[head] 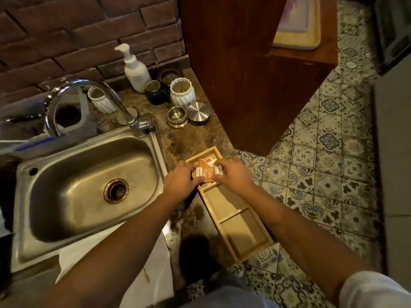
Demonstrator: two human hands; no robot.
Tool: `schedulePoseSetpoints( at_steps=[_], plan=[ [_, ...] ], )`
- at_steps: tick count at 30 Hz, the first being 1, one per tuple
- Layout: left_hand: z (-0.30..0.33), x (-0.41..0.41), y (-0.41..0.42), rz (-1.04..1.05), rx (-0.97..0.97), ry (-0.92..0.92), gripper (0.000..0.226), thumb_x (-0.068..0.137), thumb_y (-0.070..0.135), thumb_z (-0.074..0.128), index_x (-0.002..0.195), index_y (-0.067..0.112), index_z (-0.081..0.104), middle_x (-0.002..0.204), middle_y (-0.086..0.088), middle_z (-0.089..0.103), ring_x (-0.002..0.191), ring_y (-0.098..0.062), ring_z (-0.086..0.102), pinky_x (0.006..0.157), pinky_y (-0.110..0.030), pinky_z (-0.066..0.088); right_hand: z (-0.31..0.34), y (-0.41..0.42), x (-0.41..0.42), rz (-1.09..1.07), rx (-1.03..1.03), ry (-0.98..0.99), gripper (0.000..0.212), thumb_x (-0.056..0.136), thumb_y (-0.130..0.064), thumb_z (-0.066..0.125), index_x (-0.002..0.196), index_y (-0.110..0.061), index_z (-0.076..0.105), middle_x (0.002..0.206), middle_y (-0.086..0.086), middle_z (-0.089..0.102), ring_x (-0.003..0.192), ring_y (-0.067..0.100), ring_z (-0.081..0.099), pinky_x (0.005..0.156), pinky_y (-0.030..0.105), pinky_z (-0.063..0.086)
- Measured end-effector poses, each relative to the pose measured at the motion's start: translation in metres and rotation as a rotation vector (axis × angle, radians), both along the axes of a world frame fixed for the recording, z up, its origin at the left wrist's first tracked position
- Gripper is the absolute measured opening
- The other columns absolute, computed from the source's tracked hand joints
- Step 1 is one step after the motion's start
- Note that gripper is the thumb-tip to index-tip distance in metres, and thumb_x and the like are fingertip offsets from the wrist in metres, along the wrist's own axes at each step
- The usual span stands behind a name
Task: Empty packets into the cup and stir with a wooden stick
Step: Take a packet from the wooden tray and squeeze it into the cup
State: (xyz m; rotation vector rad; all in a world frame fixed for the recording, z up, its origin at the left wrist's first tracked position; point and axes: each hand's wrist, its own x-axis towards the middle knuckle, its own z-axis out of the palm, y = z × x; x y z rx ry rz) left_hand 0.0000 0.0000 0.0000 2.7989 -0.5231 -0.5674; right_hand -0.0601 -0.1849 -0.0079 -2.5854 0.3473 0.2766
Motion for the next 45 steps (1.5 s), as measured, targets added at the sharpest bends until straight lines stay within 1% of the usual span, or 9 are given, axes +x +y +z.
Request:
schedulePoseSetpoints(
  at_steps=[3,7,13,18,24,28,32,40,45],
  plan=[
    [-0.003,0.003,-0.004,0.023,0.019,-0.008,0.054,0.087,0.061,0.063,0.129,0.027,0.061,0.126,-0.004,0.057,0.103,-0.029,0.067,0.081,-0.041,0.055,0.003,0.0,0.002,0.003,-0.039,-0.013,0.045,0.085,-0.049,0.073,0.127,-0.035,0.062,0.11,-0.002,0.074,0.102,0.024,0.068,0.069,0.032,0.045],
    [-0.004,0.003,-0.009,0.029,0.006,-0.021,0.044,0.087,0.059,0.066,0.118,0.027,0.067,0.119,-0.002,0.06,0.097,-0.026,0.067,0.075,-0.037,0.052,0.004,0.005,0.005,0.015,-0.069,-0.027,0.043,0.087,-0.047,0.072,0.126,-0.03,0.064,0.114,0.003,0.074,0.105,0.025,0.067,0.079,0.035,0.051],
    [-0.005,0.005,-0.012,0.086,-0.059,-0.015,0.029,0.087,0.05,0.071,0.103,0.026,0.069,0.115,0.001,0.059,0.094,-0.024,0.066,0.076,-0.036,0.054,-0.002,0.005,0.009,-0.009,-0.057,-0.017,0.042,0.086,-0.046,0.074,0.122,-0.028,0.062,0.108,0.0,0.075,0.1,0.025,0.069,0.069,0.031,0.043],
    [-0.009,0.006,-0.015,0.13,-0.134,0.003,0.022,0.088,0.046,0.071,0.094,0.025,0.071,0.108,0.001,0.059,0.092,-0.021,0.063,0.069,-0.031,0.045,-0.008,0.005,0.009,-0.013,-0.06,-0.04,0.042,0.086,-0.048,0.074,0.121,-0.032,0.058,0.103,-0.002,0.075,0.091,0.022,0.071,0.069,0.031,0.048],
    [-0.012,0.008,-0.017,0.126,-0.146,0.001,0.027,0.089,0.046,0.071,0.102,0.022,0.074,0.108,-0.001,0.06,0.089,-0.019,0.061,0.074,-0.033,0.049,-0.012,0.005,0.007,0.012,-0.07,-0.079,0.031,0.088,-0.043,0.073,0.116,-0.034,0.063,0.108,-0.003,0.073,0.094,0.021,0.069,0.069,0.031,0.05],
    [-0.011,0.008,-0.018,0.113,-0.139,0.0,0.028,0.091,0.043,0.069,0.109,0.021,0.075,0.112,-0.001,0.062,0.093,-0.019,0.062,0.078,-0.035,0.052,-0.012,0.004,0.008,0.015,-0.076,-0.074,0.029,0.089,-0.043,0.073,0.115,-0.033,0.065,0.108,-0.004,0.072,0.092,0.02,0.068,0.065,0.028,0.04],
    [-0.009,0.007,-0.018,0.118,-0.191,0.015,0.026,0.092,0.039,0.07,0.107,0.02,0.076,0.111,-0.003,0.064,0.095,-0.021,0.063,0.081,-0.037,0.053,-0.011,0.005,0.01,-0.005,-0.06,-0.052,0.027,0.088,-0.043,0.074,0.109,-0.03,0.065,0.104,-0.005,0.073,0.091,0.019,0.067,0.066,0.028,0.039],
    [0.0,-0.001,-0.012,0.144,-0.294,0.024,0.021,0.092,0.038,0.07,0.102,0.021,0.076,0.109,0.0,0.06,0.092,-0.015,0.059,0.069,-0.026,0.043,-0.006,0.006,0.006,-0.036,0.008,-0.05,0.016,0.086,-0.042,0.074,0.094,-0.03,0.065,0.092,-0.01,0.064,0.086,0.016,0.063,0.064,0.029,0.041],
    [0.021,-0.002,-0.009,0.071,-0.396,-0.018,0.022,0.091,0.039,0.07,0.098,0.02,0.076,0.107,0.003,0.059,0.09,-0.011,0.057,0.064,-0.018,0.038,0.003,0.012,-0.008,-0.136,0.135,-0.207,0.014,0.087,-0.035,0.074,0.094,-0.026,0.065,0.089,-0.009,0.059,0.082,0.012,0.055,0.07,0.034,0.048]
  ],
)
